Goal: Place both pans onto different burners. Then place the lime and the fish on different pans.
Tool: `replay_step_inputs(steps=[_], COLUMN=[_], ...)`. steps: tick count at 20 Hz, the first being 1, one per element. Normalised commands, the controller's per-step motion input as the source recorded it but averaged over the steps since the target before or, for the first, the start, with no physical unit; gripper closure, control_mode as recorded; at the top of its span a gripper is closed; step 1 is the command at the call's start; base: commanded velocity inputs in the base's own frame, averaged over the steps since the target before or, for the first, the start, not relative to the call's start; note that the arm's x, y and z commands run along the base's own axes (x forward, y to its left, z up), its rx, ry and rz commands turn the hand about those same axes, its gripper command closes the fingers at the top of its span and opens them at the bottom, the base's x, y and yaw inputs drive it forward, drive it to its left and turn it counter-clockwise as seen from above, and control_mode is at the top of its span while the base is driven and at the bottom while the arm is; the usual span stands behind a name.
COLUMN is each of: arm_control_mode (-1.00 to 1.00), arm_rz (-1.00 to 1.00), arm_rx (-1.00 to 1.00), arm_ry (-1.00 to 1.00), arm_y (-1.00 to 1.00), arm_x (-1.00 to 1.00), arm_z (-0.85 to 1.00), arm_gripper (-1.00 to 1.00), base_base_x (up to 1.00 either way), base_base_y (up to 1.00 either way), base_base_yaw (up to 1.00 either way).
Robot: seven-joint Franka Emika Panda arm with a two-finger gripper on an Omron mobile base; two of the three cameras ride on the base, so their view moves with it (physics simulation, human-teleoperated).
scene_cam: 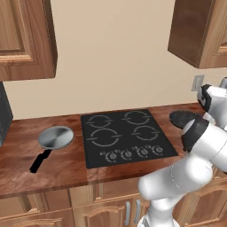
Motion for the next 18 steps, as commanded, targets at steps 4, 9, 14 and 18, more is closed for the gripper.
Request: replay_step_inputs(steps=[4,9,14,18], arm_control_mode=[-1.0,-1.0,-1.0,-1.0], arm_rz=[0.02,0.03,0.03,0.02], arm_rx=[0.0,0.0,0.0,0.0], arm_ry=[0.0,0.0,0.0,0.0], arm_y=[-0.41,-0.42,-0.37,-0.23], arm_x=[0.33,0.29,0.26,0.23], arm_z=[-0.37,-0.39,-0.34,-0.34], arm_gripper=[-1.0,-1.0,-1.0,-1.0], base_base_x=[0.0,0.0,0.0,0.0], base_base_y=[0.0,0.0,0.0,0.0], base_base_yaw=[0.0,0.0,0.0,0.0])
